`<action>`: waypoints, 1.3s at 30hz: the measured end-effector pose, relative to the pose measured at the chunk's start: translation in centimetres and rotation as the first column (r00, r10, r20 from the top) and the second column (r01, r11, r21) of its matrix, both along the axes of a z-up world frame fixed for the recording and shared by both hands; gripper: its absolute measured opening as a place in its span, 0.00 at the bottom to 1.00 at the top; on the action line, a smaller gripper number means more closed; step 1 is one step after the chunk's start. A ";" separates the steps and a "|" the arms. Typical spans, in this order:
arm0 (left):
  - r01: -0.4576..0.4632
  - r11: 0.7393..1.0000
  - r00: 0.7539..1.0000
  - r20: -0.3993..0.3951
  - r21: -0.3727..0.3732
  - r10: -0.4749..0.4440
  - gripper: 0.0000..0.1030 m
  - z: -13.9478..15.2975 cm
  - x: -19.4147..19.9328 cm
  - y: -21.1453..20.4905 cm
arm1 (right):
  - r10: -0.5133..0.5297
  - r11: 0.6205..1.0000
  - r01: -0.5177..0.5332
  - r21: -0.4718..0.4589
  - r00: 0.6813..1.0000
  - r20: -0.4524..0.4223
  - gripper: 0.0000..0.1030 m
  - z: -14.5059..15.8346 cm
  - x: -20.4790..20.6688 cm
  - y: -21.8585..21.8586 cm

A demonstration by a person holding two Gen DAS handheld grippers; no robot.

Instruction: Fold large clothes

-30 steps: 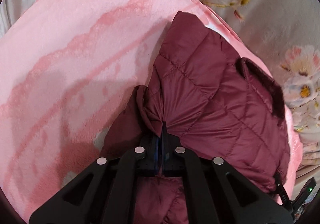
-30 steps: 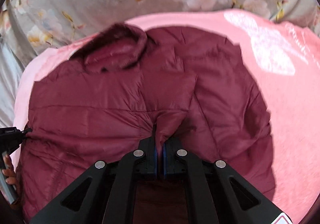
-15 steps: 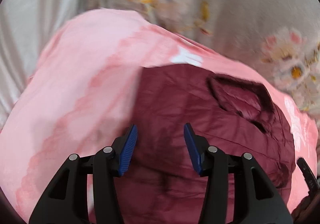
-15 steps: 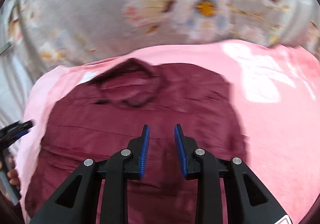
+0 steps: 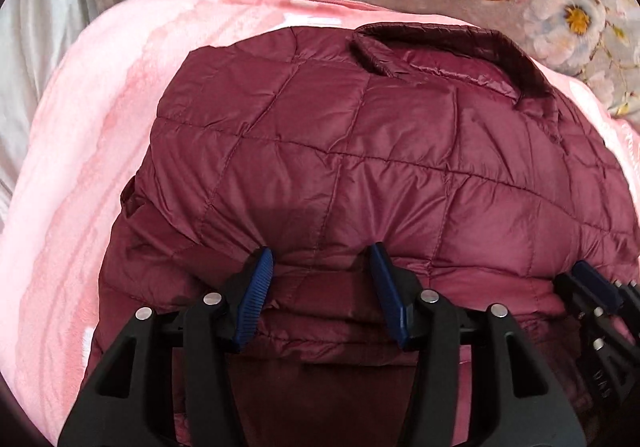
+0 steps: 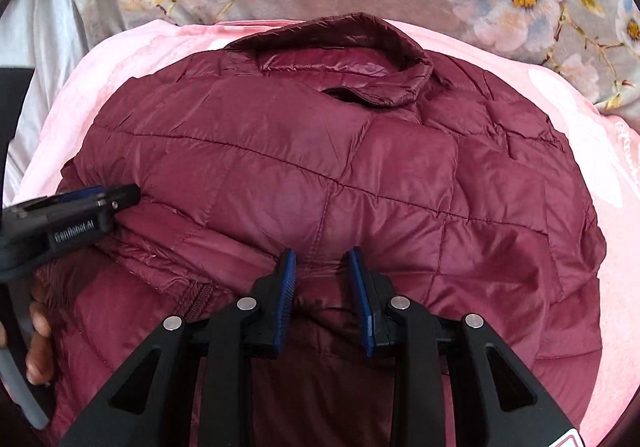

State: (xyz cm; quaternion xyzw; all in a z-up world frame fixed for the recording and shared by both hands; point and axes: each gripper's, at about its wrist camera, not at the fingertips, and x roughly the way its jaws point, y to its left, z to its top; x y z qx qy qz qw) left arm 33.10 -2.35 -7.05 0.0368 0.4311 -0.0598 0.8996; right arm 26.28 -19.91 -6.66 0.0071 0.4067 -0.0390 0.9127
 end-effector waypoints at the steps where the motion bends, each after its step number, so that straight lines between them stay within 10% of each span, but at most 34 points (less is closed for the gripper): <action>1: 0.000 1.000 1.000 0.016 0.012 0.000 0.48 -0.1 -0.2 -0.1 | -0.001 1.000 0.001 0.006 1.000 0.002 0.27 -0.1 -0.1 -0.2; 10: -0.022 0.999 0.999 0.043 -0.024 0.023 0.49 0.9 -1.2 1.4 | -0.106 0.992 0.098 0.082 0.990 0.095 0.27 3.0 -2.2 -3.3; 21: -0.099 0.995 0.995 -0.022 -0.016 0.099 0.51 0.8 -1.0 4.8 | -0.181 0.983 0.181 0.035 0.984 -0.003 0.27 1.3 -2.4 -6.6; 26: -0.059 0.986 0.998 -0.044 -0.158 0.053 0.55 4.0 -0.2 5.3 | -0.165 0.956 0.149 0.251 0.985 0.044 0.30 4.2 -1.6 -8.3; 31: 0.000 0.926 0.995 -0.091 -0.377 -0.037 0.60 6.3 4.9 3.7 | -0.162 0.817 0.101 0.567 0.985 0.058 0.32 5.2 3.2 -10.7; 39: -0.098 0.796 0.957 -0.275 -0.598 -0.088 0.59 1.9 13.9 0.9 | -0.206 0.678 0.159 0.717 0.978 -0.023 0.33 2.3 10.6 -12.4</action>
